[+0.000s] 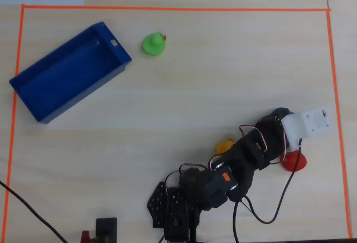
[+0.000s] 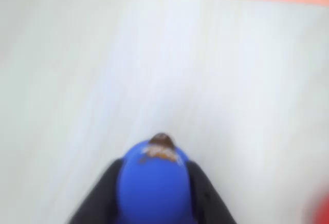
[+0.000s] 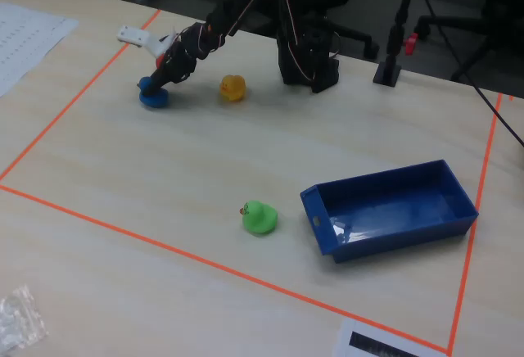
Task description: Grasp blue duck and put it into box.
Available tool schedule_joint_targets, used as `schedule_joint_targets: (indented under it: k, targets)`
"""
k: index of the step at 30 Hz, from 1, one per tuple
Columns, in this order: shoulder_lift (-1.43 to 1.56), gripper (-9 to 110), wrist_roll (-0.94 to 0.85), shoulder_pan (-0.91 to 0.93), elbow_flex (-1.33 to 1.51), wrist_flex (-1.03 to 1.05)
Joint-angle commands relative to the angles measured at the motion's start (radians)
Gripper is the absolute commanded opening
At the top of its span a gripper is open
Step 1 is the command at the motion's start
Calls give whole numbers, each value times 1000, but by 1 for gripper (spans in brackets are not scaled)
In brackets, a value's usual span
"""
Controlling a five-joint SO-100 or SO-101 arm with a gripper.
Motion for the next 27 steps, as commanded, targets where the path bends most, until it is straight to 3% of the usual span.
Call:
schedule_joint_targets:
  k: [1, 6, 11, 14, 18, 23, 27]
  targets:
    - [44, 0, 29, 11, -20, -2]
    - [164, 0, 83, -14, -40, 181]
    - [402, 0, 212, -172, -242, 778]
    - [462, 0, 304, -380, -448, 1154]
    - [457, 0, 440, -750, -678, 1483]
    - [267, 0, 650, -1241, -994, 1687]
    - [-15, 0, 756, -1473, -1399, 1802]
